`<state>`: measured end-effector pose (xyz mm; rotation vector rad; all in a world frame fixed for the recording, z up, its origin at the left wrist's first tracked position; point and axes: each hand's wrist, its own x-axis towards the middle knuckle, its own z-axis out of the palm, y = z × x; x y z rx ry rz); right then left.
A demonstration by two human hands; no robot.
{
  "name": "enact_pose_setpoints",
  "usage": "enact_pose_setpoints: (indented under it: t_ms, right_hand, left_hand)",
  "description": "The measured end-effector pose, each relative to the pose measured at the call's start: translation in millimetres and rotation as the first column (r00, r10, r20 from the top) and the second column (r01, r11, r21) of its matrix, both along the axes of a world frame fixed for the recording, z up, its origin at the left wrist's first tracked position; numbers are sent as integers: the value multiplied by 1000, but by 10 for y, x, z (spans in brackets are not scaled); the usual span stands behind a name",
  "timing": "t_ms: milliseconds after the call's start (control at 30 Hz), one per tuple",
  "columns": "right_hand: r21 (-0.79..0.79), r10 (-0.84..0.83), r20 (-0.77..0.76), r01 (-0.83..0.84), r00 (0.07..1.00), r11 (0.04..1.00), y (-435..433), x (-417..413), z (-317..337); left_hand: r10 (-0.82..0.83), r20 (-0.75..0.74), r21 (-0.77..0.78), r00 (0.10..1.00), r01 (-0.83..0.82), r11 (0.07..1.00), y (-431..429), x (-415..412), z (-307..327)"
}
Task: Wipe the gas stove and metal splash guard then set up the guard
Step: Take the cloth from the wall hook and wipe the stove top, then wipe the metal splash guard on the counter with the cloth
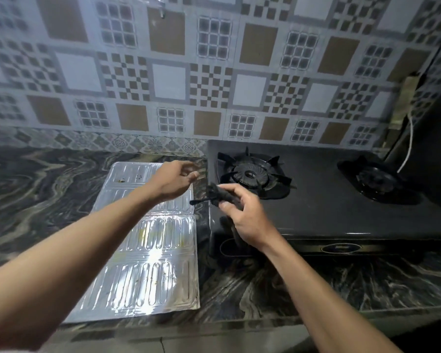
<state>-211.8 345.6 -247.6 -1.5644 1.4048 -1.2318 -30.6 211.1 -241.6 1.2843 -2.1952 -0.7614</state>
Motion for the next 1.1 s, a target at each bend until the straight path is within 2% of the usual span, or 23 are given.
enact_pose_setpoints:
  t_ms: [67,133,233,367,433,733,867,967,1100]
  right_hand:
    - [7,-18,135,17,991,1000,-88,67,66]
    - [20,-16,217,12,976,1000,-170,143,113]
    - [4,56,243,-59,968,998,-243,264,166]
    - [-32,171,291,-169,941,985,-272,344,283]
    - [-63,183,322,-172,929,983,-262,367,375]
    - [-196,166,161,-133,973,971,-291,375,569]
    - [-119,225,91,-214,970,970,-276,292,677]
    - [-60,281,-59,-284,958,957,-245,228,714]
    - [-116,269,-79,-277,960,954,-286,173,752]
  left_hand:
    - [43,-177,168,983,-13,986,154,95,120]
    - [91,-328,396,940,50,917,339,134,275]
    - [137,-399,540,906,112,834,566,160,457]
    - [185,-513,497,839,115,860,773,215,651]
    - [208,-542,471,814,89,878,837,238,719]
    - [307,-620,414,723,-31,910,994,218,926]
    - [368,-689,393,624,-104,913,1025,159,1048]
    - [441,-726,401,527,-196,895,996,171,1162]
    - [478,-720,430,503,-216,876,963,198,1222]
